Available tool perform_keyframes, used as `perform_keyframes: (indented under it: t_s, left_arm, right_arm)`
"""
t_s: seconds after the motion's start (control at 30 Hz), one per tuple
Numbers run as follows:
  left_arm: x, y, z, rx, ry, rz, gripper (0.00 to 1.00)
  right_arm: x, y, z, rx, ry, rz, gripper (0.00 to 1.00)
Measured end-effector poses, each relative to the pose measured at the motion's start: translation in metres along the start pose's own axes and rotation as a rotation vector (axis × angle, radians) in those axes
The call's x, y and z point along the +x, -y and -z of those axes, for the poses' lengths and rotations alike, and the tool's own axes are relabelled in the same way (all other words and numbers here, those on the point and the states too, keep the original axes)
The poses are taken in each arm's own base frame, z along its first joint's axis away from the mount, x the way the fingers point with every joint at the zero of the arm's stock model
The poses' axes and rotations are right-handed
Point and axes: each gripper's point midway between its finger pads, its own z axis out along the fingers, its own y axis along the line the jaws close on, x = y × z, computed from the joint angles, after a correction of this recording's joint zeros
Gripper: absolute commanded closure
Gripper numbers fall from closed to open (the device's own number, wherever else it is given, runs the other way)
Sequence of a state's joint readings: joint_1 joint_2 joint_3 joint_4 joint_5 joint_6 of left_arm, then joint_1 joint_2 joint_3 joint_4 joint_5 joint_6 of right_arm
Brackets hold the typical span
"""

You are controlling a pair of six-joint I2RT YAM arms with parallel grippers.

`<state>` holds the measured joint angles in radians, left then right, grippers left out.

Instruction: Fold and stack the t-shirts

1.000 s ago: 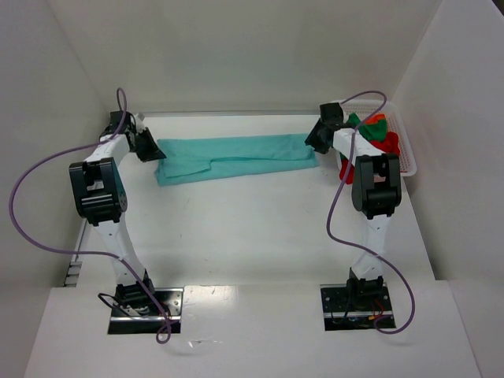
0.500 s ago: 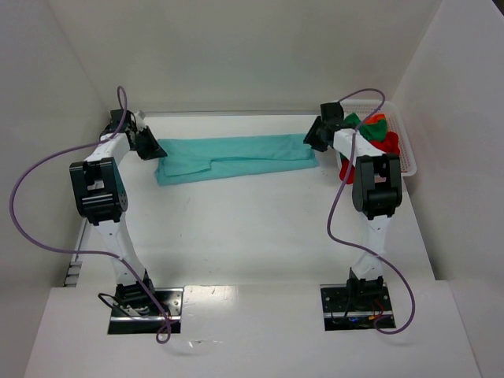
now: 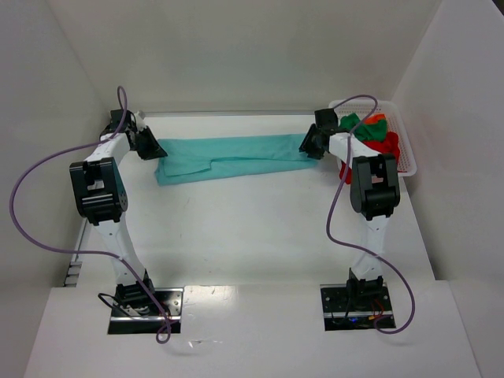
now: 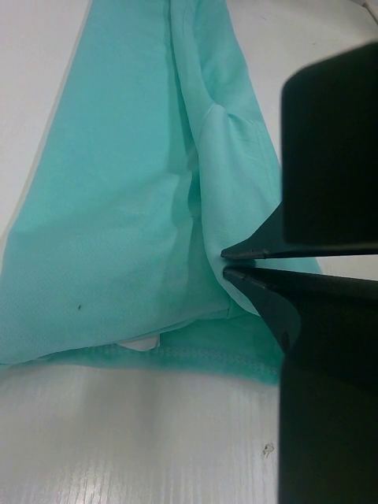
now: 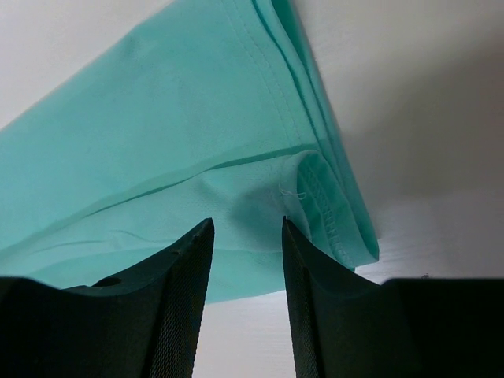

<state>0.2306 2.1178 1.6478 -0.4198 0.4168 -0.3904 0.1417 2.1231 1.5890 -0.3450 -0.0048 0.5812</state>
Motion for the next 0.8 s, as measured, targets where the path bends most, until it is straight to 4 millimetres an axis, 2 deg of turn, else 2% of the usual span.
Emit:
perform_keyframes:
  t_s: [0.17, 0.33, 0.6, 0.63, 0.67, 0.77, 0.8]
  left_arm:
    - [0.0, 0.0, 0.0, 0.0, 0.0, 0.0, 0.84]
    - [0.0, 0.0, 0.0, 0.002, -0.001, 0.0, 0.84]
    - [0.001, 0.001, 0.0, 0.008, -0.003, 0.0, 0.84]
    - [0.001, 0.001, 0.0, 0.008, -0.003, 0.0, 0.84]
    - [0.001, 0.001, 0.0, 0.008, -0.003, 0.0, 0.84]
    - [0.001, 0.001, 0.0, 0.008, -0.003, 0.0, 0.84]
    - [0.001, 0.001, 0.0, 0.008, -0.003, 0.0, 0.84]
  right_arm:
    - [0.004, 0.009, 0.0, 0.034, -0.003, 0.004, 0.53]
    - [0.024, 0.027, -0.002, 0.084, -0.037, 0.003, 0.51]
    - [0.023, 0.027, -0.001, 0.083, -0.031, 0.003, 0.51]
    - [0.022, 0.027, -0.001, 0.083, -0.031, 0.003, 0.53]
    - [0.022, 0.027, -0.001, 0.083, -0.031, 0.003, 0.59]
    - [0.021, 0.026, -0.001, 0.081, -0.028, 0.002, 0.7]
    - [0.021, 0.025, -0.002, 0.081, -0.028, 0.002, 0.79]
